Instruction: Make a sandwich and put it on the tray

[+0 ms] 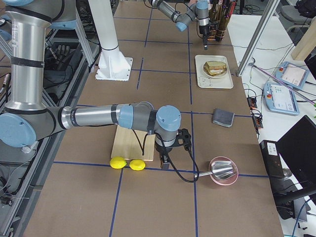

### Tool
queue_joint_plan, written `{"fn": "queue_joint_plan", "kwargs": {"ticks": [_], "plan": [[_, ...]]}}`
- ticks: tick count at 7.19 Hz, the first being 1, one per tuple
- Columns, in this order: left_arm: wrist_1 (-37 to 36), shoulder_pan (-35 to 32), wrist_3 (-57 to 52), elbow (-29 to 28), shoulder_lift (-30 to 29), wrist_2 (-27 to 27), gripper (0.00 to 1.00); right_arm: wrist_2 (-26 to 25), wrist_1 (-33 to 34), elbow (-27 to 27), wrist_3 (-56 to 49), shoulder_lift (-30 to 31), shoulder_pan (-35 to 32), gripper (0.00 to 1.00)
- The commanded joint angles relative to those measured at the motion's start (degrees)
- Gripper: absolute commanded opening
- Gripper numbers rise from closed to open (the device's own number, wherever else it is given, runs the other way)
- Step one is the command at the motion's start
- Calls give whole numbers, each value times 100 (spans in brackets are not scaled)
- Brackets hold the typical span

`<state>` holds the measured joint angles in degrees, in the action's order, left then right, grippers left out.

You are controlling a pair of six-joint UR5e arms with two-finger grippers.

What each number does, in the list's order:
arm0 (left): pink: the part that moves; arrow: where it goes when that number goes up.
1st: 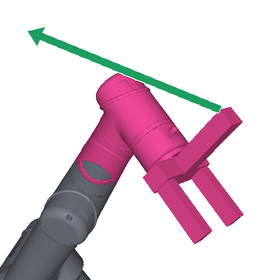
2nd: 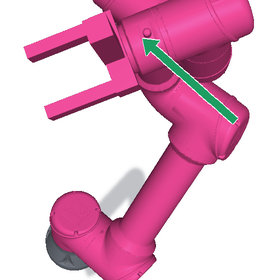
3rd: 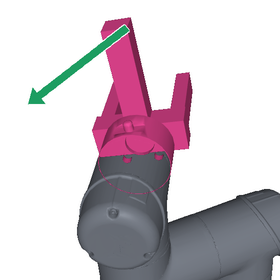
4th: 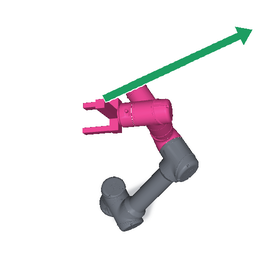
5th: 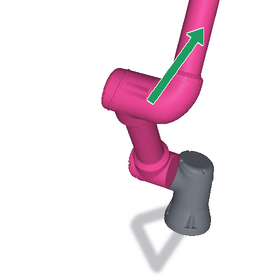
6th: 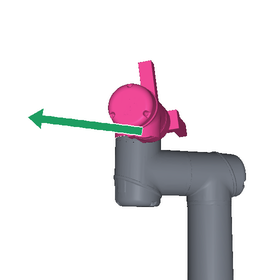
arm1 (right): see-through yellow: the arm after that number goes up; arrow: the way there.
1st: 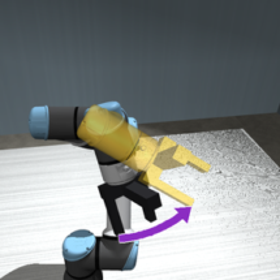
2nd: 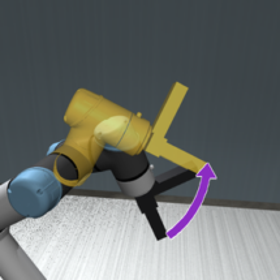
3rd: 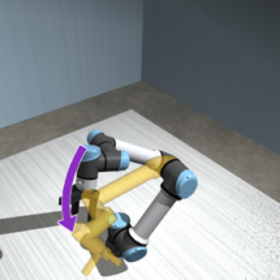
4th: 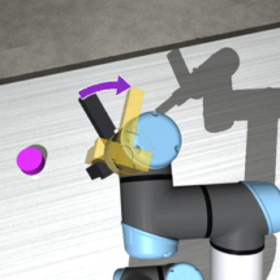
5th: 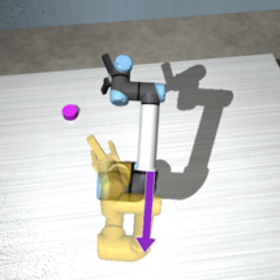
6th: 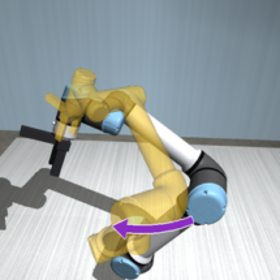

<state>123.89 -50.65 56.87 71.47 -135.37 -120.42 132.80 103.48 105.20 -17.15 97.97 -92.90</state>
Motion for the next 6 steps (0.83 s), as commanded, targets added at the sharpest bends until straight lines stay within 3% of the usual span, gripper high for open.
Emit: {"fn": "queue_joint_plan", "kwargs": {"ticks": [1, 2, 3, 4, 6], "plan": [[-1255, -111, -716, 2334, 1437, -235, 100, 0, -501, -8, 385, 212, 9, 100], [-1854, -277, -1313, 3319, 2043, -236, 100, 9, -913, -69, 614, 353, 17, 100], [-2139, -470, -1624, 3955, 2624, -236, 100, 9, -1100, -200, 686, 363, 18, 100], [-2168, -881, -2097, 4319, 3291, -332, 100, 9, -1145, -237, 687, 354, 35, 100], [-2133, -1900, -3763, 4296, 4469, -972, 100, 35, -1146, -228, 704, 354, 53, 100]]}}
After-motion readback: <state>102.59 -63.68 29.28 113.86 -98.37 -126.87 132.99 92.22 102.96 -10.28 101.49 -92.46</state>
